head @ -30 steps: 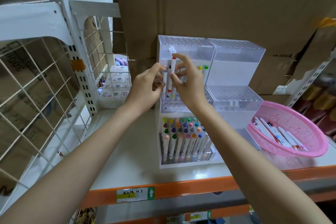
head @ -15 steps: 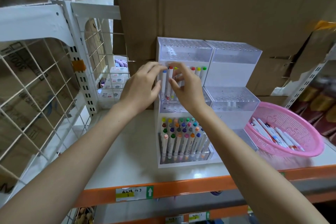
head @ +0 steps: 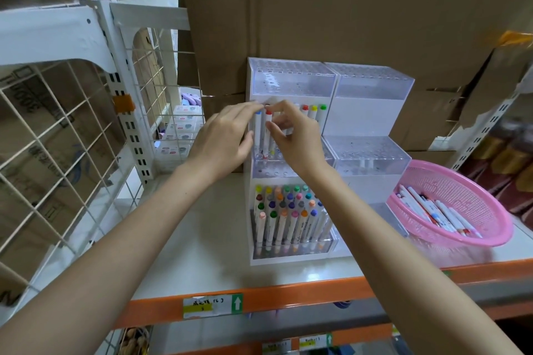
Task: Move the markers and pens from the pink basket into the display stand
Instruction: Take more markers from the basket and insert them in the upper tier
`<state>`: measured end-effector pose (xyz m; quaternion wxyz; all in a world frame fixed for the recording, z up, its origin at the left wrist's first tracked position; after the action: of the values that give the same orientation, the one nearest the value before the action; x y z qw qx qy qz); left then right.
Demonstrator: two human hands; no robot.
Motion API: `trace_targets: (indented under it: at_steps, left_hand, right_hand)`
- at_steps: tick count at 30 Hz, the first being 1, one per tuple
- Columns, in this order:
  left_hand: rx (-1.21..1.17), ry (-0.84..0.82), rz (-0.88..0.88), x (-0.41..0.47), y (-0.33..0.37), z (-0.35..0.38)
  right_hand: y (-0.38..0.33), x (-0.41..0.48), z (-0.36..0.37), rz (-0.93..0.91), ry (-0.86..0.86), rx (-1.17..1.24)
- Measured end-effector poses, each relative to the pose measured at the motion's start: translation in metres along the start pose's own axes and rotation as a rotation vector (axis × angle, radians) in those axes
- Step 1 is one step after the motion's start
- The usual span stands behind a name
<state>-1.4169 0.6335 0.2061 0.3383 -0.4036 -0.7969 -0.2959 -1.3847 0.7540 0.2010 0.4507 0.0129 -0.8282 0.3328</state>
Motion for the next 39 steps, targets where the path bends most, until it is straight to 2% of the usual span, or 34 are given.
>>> trace_targets:
  at_steps: [4, 11, 16, 23, 31, 39]
  left_hand:
    - [0.012, -0.006, -0.003, 0.000, -0.001, 0.001]
    - [0.012, -0.015, -0.015, 0.001, 0.000, 0.002]
    - [0.011, -0.003, -0.029, 0.001, 0.001, 0.003]
    - [0.036, 0.015, -0.020, 0.001, 0.003, 0.002]
    - [0.148, 0.013, 0.070, 0.008, 0.033, 0.008]
    - [0.384, -0.162, 0.157, 0.015, 0.082, 0.057]
  right_hand:
    - [-0.001, 0.003, -0.001, -0.013, 0.007, -0.031]
    - [-0.012, 0.007, -0.013, -0.208, 0.095, -0.202]
    - [-0.010, 0.008, -0.014, -0.190, 0.101, -0.178]
    - [-0.011, 0.006, -0.009, -0.285, 0.005, -0.214]
    - [0.007, 0.003, -0.029, -0.267, 0.004, -0.218]
    - [0.048, -0.002, -0.071, -0.194, -0.106, -0.365]
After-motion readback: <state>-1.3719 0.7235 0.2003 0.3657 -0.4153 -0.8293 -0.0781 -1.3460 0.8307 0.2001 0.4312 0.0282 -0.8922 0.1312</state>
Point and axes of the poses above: each hand's wrist, its own x-axis towards the middle knuckle, its own z-axis out of the palm, y = z × x, the point moved 9 cm from there along x, towards the middle knuckle, and after that the axes turned 10 degrees about y, right-handed, at the moved point
